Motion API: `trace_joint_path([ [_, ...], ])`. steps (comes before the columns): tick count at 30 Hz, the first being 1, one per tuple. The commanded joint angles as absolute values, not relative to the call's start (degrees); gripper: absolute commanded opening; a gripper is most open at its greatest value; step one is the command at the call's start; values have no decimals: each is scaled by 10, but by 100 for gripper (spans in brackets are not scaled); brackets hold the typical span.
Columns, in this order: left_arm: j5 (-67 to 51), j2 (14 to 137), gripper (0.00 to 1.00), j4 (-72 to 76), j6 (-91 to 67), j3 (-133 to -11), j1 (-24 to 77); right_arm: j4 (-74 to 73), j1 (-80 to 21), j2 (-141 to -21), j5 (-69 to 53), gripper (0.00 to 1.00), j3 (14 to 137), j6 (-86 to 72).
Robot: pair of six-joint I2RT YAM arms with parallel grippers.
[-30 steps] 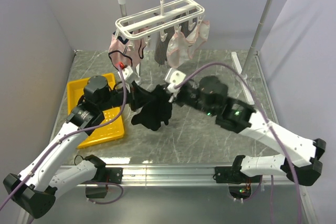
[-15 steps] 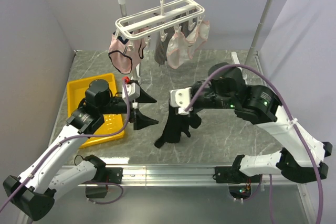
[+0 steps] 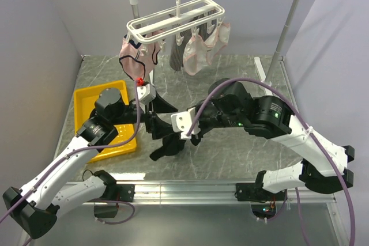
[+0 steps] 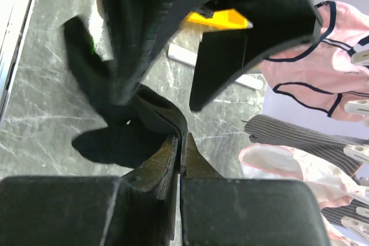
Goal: Clip the underwear to the hanger
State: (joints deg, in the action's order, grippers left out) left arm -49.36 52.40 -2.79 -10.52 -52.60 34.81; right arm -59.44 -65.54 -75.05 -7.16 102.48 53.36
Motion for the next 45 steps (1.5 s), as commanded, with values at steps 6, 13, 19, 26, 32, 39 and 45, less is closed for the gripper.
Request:
trace_joint_path([
  [6, -466, 477, 76, 18, -113, -490, 350, -561, -660, -682, -85, 0, 975, 606],
  [13, -518, 503, 72, 25, -112, -507, 351, -564, -663, -702, -59, 0, 990, 584],
  [19, -565, 487, 99, 68, -149, -500, 354, -618, -674, -766, -9, 0, 1064, 530],
  [26, -411, 476, 99, 27, -124, -493, 375, -639, -682, -803, 35, 0, 1107, 476],
  [32, -310, 501, 95, 37, -123, -485, 374, -655, -690, -812, 26, 0, 1149, 460],
  [39, -352, 494, 48, 49, -101, -470, 374, -670, -693, -802, 9, 0, 1159, 463],
  [45, -397, 486, 0, 77, -105, -475, 374, -637, -691, -775, 1, 0, 1115, 464],
])
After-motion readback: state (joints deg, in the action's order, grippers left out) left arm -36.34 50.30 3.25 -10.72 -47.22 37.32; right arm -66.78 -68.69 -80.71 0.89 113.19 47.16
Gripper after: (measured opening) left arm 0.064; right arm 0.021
